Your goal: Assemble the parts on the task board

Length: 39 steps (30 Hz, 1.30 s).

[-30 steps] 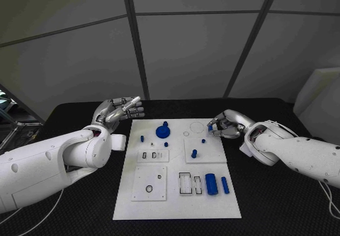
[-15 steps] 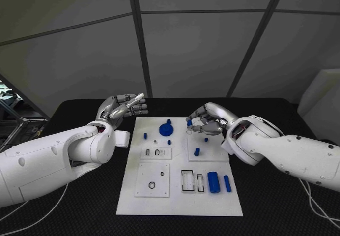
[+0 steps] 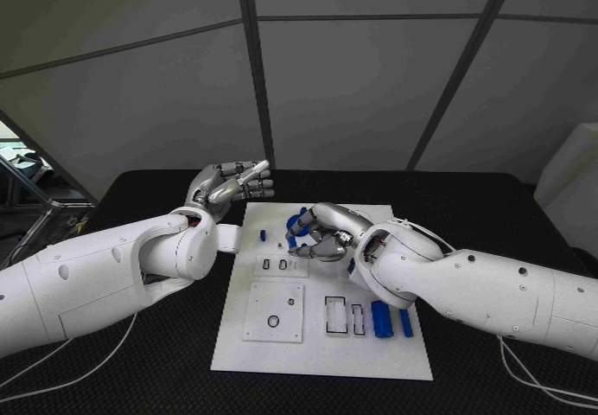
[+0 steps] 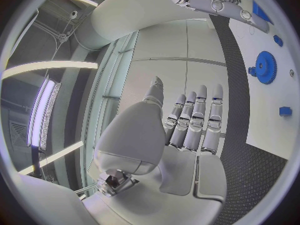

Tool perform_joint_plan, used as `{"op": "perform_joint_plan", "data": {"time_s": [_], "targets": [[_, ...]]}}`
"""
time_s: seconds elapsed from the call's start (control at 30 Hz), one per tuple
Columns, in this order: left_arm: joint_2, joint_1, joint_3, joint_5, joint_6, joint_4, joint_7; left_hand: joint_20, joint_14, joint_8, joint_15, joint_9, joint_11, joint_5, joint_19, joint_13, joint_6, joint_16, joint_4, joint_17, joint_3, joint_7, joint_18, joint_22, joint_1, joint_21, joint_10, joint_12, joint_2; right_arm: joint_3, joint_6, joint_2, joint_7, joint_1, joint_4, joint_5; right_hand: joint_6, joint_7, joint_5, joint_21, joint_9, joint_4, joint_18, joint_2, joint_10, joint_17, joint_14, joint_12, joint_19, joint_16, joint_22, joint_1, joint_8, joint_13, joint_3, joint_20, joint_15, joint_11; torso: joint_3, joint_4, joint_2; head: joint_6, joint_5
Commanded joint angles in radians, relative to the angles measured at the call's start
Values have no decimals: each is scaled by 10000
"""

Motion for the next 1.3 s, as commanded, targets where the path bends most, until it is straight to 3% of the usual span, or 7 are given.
{"op": "perform_joint_plan", "data": {"time_s": [0.03,0.27,0.53,1.3], "targets": [[47,16,10,-59,67,-14,-17,6,43,19,23,5,-1,-54,-78,1,51,-68,-44,10,12,244,566,-14,-9,36,58,22,110,-43,511,171,-588,-61,-98,-690,36,7,40,41,8,4,-4,95,292,2371,996,-52,364,28,1724,28,70,1776,66,-79,-80,-58,12,-26,2,-18,63],[71,17,10,-59,71,-29,-24,6,43,19,23,5,-1,-54,-78,1,51,-68,-44,10,12,244,566,-14,-9,36,58,22,110,-97,686,446,-822,-258,-256,-1062,34,9,34,42,7,3,-5,90,288,2367,995,-58,365,26,1726,21,68,1771,64,-79,-80,-56,30,-22,7,-69,137],[89,17,10,-59,84,-35,-30,6,43,19,23,5,-1,-54,-78,1,51,-68,-44,10,12,244,566,-14,-9,36,58,22,110,-134,747,689,-974,-416,-542,-1403,32,11,26,41,6,0,-4,82,289,2365,994,-57,363,26,1724,15,65,1772,62,-80,-79,-54,25,-15,7,-107,182],[44,17,10,-59,92,-19,-44,6,45,17,23,4,-1,-54,-78,0,52,-73,-50,12,12,245,565,-14,-11,39,58,19,117,-143,925,847,-1056,-472,-993,-1877,26,15,8,32,3,-7,-1,60,279,2367,995,-69,352,26,1710,-4,57,1760,54,-80,-77,-50,21,-23,8,-176,245]]}}
